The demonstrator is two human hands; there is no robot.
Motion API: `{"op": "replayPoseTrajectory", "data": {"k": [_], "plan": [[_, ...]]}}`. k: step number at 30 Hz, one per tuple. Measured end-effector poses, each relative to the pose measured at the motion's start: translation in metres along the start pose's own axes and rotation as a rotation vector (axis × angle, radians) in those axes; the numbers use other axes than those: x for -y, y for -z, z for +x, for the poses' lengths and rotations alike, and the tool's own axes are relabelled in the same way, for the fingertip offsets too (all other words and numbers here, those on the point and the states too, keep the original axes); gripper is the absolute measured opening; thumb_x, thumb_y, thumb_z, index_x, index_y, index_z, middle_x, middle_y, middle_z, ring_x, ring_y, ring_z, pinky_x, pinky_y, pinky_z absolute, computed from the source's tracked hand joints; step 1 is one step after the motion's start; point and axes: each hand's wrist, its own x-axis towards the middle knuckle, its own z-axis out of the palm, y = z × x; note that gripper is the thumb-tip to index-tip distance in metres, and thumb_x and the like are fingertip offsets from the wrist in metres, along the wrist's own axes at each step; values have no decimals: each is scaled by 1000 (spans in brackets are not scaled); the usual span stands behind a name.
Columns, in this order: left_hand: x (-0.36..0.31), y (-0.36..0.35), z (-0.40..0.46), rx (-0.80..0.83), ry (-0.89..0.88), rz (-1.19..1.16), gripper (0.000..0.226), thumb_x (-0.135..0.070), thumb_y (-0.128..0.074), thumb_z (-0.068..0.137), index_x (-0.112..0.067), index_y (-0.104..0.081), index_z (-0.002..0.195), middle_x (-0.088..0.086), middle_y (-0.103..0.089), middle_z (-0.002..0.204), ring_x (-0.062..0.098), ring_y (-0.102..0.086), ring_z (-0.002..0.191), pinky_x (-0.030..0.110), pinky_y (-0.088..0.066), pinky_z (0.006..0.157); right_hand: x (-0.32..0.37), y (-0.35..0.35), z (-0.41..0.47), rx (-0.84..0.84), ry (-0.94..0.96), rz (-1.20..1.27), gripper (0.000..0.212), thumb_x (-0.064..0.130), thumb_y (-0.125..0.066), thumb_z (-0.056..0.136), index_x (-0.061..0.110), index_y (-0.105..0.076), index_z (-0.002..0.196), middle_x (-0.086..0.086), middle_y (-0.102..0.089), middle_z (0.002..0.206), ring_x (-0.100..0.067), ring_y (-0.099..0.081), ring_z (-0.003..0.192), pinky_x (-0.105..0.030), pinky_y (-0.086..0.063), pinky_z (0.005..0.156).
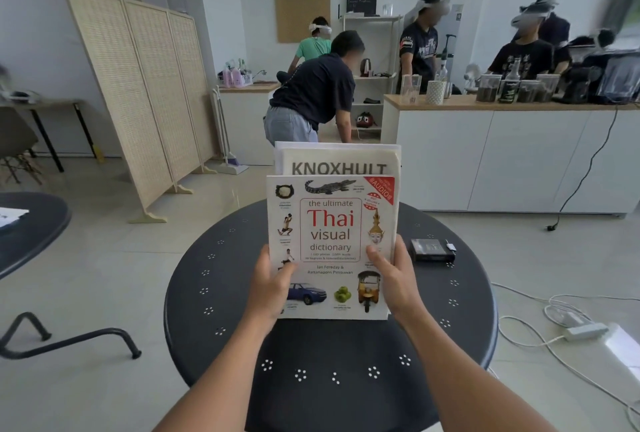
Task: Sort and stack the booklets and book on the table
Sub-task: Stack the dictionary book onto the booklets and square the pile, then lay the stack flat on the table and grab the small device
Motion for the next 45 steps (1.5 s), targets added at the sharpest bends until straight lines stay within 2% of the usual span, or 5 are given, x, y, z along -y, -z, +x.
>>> {"op": "replayPoseTrajectory", "data": {"k": [22,26,30,34,45], "plan": [[8,40,29,-109,410,686,17,-15,-55,85,-14,-58,68,-2,-63,68,13,-55,56,24,-38,46,-33,-53,36,60,-465,-671,16,22,-56,101,11,-63,111,-3,-76,105,-22,-76,90,-43,-64,82],[11,40,33,-147,379,836,15,-16,-56,87,-10,-58,73,9,-66,90,26,-63,80,31,-51,65,-43,-61,36,65,-398,-769,19,16,-52,101,10,-62,115,-6,-70,116,-24,-70,100,-40,-61,84],[15,36,37,-156,425,937,32,-22,-56,89,-4,-65,114,17,-42,123,34,-52,106,37,-47,83,-44,-66,41,72,-386,-945,28,21,-48,103,8,-57,127,-12,-59,129,-30,-50,123,-44,-48,104],[16,35,43,-149,456,1034,38,-28,-54,90,-6,-62,120,18,-47,128,34,-43,116,40,-39,93,-46,-66,44,70,-376,-964,27,19,-49,103,6,-56,126,-14,-40,140,-30,-37,129,-36,-42,97],[27,40,47,-154,416,1000,40,-29,-51,92,-4,-63,121,18,-45,125,36,-45,116,42,-44,97,-54,-69,44,7,-327,-906,28,21,-51,104,10,-54,130,-9,-48,135,-24,-38,124,-39,-43,100]]}}
